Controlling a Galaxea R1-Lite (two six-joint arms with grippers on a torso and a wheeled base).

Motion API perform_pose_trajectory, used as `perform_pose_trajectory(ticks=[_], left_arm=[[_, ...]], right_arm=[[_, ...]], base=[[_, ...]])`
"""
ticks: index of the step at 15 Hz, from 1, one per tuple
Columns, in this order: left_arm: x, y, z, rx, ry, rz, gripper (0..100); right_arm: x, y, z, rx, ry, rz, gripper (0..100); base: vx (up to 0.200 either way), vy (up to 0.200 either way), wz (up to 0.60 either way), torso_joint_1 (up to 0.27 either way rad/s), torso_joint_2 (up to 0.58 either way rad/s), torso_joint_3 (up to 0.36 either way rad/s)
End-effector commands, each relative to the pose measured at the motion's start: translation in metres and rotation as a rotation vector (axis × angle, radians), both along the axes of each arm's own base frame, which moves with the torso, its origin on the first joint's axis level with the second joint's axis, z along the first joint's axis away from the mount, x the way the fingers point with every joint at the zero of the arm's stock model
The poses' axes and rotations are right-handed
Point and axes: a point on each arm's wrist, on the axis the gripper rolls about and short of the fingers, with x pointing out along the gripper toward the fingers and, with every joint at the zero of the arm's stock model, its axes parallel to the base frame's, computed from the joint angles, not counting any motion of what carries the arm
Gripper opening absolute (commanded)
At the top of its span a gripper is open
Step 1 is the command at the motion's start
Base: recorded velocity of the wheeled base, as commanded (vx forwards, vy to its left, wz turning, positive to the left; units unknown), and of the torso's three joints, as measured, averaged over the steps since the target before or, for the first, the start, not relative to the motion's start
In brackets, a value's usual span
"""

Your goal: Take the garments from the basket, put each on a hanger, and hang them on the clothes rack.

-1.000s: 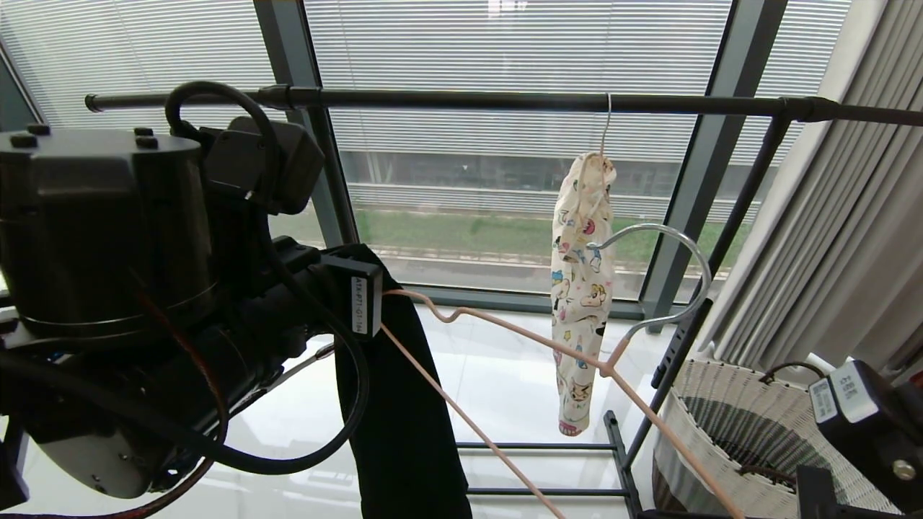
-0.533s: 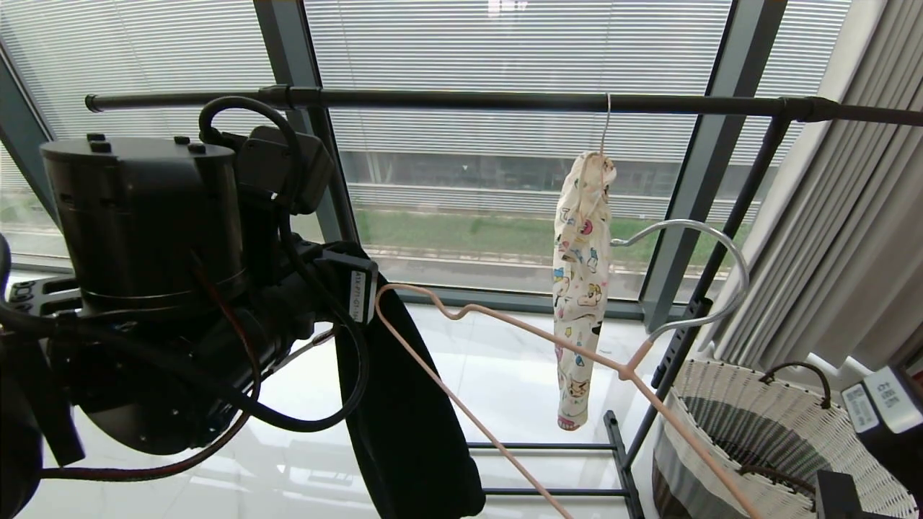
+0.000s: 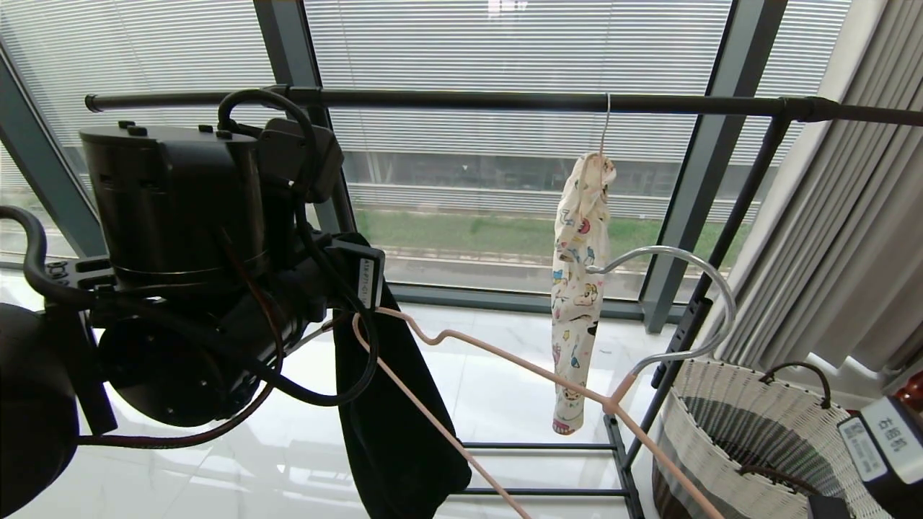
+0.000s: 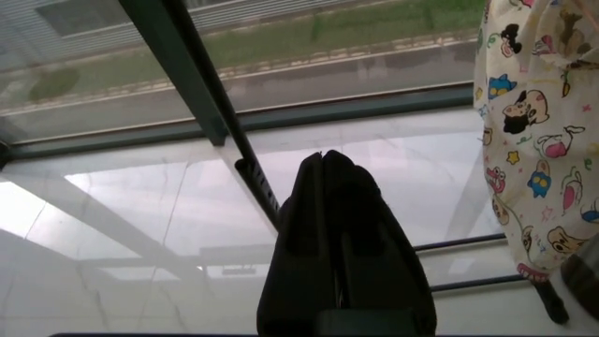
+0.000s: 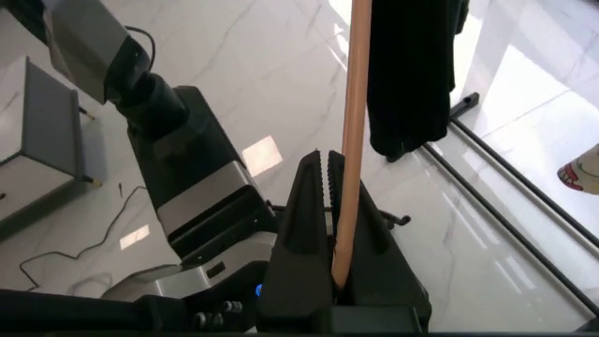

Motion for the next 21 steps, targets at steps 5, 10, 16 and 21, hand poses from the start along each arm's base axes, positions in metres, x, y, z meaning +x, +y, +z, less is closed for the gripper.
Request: perform_pose_trajectory(ticks=[5,10,16,21], left_arm=[[-0.003,-0.003,-0.002,0.019,0.017,-0.015,0],[0.013,0.000,0.003,0.005,0.001,0.035,0],[0.002,-0.013,0.008,-0.012,-0.011,-0.026,0],[0.018,-0.008,-0.001,0.002,0.007,0.033,0]], right_arm=[[0.015,0.007,-0.001,0.021,-0.006,-0.075,0],[0.004,0.007,0.000,0.027,-0.006,-0.002,0],[0.014,0.029,-0.011,-0.002,0.001,-0.017,0],[0.029,0.038,-0.004,0.069,-0.022,-0.079,0]], base=[[0.000,0.000,0.00,0.000,0.00,0.000],[0.000,0.000,0.00,0.000,0.00,0.000],[0.000,0.000,0.00,0.000,0.00,0.000],[0.000,0.000,0.00,0.000,0.00,0.000]])
